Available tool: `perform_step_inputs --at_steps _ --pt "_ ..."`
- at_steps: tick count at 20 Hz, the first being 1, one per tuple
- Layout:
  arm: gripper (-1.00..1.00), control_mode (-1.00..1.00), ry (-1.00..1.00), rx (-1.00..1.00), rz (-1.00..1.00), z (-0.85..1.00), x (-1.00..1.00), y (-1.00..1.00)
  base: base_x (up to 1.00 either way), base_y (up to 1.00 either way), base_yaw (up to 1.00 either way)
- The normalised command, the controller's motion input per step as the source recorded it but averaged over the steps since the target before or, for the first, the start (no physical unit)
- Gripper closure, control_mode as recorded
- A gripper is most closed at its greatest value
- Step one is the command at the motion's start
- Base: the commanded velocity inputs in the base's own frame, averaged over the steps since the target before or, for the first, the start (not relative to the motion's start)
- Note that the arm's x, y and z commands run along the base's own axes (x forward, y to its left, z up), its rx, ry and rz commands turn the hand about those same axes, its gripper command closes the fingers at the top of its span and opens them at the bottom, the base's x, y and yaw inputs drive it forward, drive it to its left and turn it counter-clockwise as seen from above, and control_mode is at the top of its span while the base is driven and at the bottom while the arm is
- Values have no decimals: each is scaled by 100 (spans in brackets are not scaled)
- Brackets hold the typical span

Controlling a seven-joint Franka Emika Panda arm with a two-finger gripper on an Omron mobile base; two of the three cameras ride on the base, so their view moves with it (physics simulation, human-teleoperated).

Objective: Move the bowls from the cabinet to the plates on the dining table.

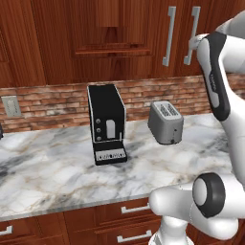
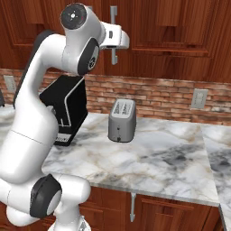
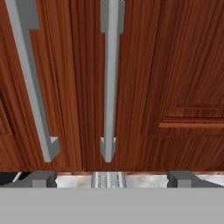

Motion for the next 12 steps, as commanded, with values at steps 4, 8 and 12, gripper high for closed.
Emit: perform_step_inputs --at_steps 4,8,12 --pt "-100 -100 -14 0 0 0 4 0 0 0 0" --pt "-100 -100 -7 0 0 0 26 0 0 0 0" --pt "-100 -100 0 0 0 0 54 0 0 0 0"
